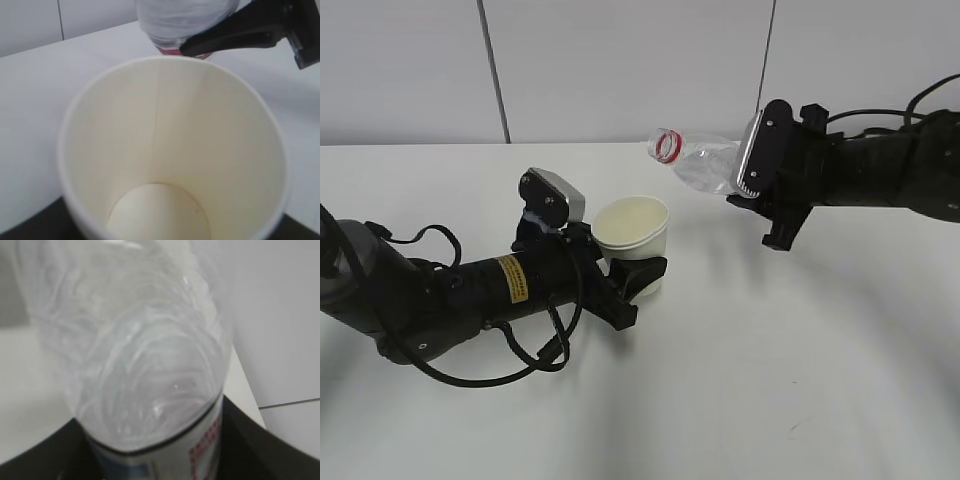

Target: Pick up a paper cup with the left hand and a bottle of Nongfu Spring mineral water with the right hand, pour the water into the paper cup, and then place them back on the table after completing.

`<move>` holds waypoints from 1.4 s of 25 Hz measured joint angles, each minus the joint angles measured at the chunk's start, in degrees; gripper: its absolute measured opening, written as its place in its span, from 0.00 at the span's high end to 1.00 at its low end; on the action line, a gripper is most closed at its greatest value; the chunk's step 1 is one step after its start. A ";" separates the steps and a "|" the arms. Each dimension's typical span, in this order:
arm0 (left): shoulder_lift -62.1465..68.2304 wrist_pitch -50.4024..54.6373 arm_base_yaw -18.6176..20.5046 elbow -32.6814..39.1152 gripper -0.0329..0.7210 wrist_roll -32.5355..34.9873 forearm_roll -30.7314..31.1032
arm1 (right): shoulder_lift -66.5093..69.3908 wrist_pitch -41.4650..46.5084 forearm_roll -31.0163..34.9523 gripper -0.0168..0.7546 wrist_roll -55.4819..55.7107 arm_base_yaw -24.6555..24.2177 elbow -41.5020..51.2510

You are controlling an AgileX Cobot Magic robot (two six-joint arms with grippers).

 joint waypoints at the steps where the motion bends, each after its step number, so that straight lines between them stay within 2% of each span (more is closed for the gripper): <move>1: 0.00 0.00 0.00 0.00 0.41 0.00 -0.06 | 0.00 0.00 0.00 0.46 -0.45 0.00 -0.16; 21: 0.00 1.29 0.00 0.00 0.42 -0.05 -0.12 | -0.45 4.02 -0.82 0.46 -8.01 0.00 -3.36; 35: 0.00 2.45 -0.02 0.00 0.42 -0.05 -0.12 | -0.45 7.71 -0.95 0.46 -12.82 2.60 -4.91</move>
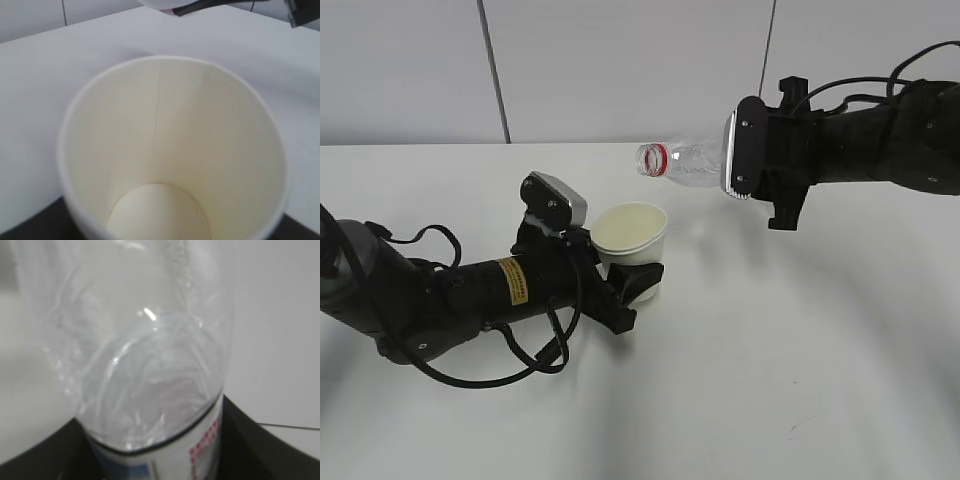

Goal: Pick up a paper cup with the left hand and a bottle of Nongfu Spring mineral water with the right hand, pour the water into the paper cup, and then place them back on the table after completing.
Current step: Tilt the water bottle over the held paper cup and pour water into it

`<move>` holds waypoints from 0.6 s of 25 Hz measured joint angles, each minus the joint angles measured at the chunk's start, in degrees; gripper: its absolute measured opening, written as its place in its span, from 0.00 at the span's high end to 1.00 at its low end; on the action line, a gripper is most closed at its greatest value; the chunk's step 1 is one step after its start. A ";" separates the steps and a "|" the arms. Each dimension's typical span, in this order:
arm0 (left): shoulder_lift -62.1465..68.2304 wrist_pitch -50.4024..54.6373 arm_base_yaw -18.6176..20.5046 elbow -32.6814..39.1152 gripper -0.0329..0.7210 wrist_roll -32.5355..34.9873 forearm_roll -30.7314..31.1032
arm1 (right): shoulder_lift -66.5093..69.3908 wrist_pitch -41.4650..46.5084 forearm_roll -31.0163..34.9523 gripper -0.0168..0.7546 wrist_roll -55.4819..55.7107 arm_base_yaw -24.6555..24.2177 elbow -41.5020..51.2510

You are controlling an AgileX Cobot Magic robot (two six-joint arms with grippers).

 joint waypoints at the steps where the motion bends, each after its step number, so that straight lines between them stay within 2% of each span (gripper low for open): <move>1: 0.00 0.11 0.00 0.00 0.42 0.00 0.00 | 0.00 0.25 0.00 0.46 -0.23 0.00 0.00; 15: 0.00 0.16 0.00 0.00 0.42 0.00 0.00 | 0.00 0.75 0.00 0.46 -5.24 0.00 0.00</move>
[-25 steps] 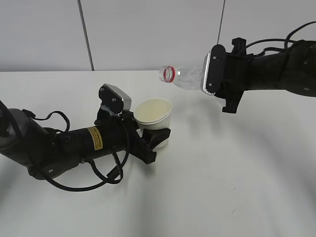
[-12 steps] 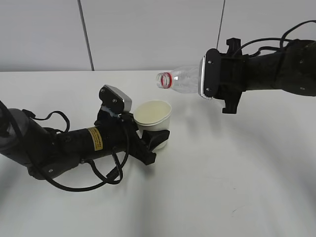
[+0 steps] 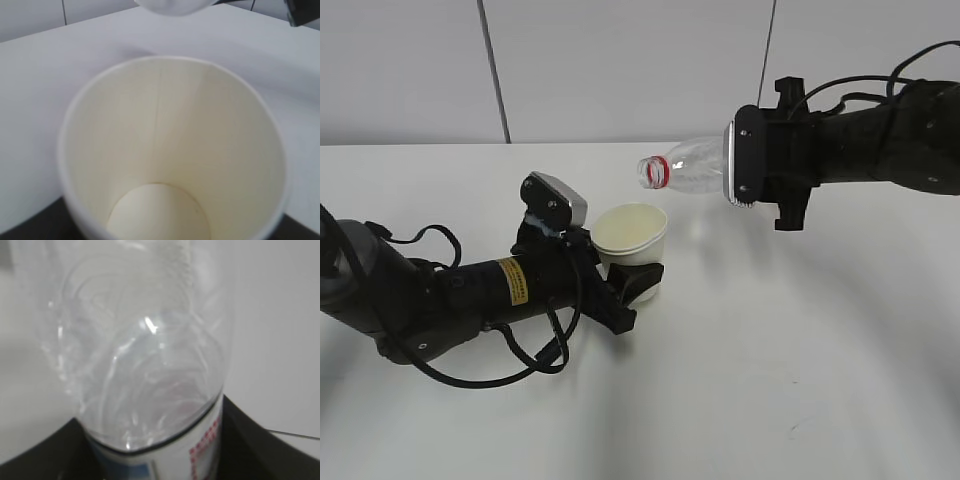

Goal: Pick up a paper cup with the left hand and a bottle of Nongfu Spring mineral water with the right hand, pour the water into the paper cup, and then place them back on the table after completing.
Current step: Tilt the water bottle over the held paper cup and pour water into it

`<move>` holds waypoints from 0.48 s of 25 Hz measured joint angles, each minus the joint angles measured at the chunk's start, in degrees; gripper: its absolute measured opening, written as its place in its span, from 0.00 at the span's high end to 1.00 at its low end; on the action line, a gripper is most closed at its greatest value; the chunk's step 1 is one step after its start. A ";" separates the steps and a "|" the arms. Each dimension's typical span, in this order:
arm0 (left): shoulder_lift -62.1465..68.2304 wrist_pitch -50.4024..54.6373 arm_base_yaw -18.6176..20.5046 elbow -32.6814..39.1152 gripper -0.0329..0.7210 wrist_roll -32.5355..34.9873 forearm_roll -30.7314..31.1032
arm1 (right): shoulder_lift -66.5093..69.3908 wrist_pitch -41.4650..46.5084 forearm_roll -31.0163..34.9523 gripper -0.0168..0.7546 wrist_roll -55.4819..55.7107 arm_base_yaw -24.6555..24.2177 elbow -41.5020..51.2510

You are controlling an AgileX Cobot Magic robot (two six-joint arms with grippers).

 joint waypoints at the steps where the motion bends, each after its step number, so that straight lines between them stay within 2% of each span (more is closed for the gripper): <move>1: 0.00 0.00 0.00 0.00 0.42 0.00 0.00 | 0.00 0.00 0.00 0.46 -0.31 0.00 0.00; 12: 0.00 0.00 0.00 0.00 0.42 0.00 0.10 | 0.00 0.64 0.00 0.46 -1.68 0.00 -0.42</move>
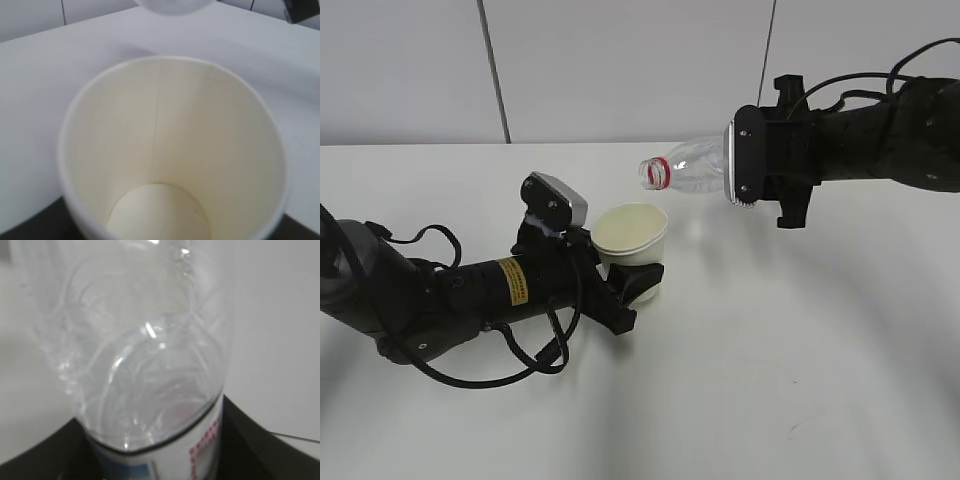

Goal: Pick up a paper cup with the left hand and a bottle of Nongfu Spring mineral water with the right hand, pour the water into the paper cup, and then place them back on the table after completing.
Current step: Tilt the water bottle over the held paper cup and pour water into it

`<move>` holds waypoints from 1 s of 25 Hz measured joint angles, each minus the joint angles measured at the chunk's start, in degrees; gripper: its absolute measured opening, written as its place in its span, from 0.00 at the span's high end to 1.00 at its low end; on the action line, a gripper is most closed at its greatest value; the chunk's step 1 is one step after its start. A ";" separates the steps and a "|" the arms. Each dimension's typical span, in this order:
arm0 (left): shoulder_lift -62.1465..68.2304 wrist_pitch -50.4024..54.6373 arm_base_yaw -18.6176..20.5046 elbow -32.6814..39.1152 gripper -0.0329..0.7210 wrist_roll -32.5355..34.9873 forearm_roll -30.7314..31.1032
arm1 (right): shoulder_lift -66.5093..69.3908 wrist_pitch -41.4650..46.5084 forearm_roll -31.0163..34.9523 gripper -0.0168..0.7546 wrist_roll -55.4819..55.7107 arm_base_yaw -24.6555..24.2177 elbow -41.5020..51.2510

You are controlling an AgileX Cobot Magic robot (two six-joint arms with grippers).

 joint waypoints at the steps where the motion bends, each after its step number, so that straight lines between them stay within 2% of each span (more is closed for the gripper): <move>1: 0.00 0.00 0.00 0.00 0.42 0.00 0.06 | 0.00 0.10 0.00 0.46 -0.09 0.00 -0.03; 25: 0.00 0.00 0.00 0.00 0.42 0.00 0.37 | 0.00 0.53 0.00 0.46 -4.83 0.00 -0.60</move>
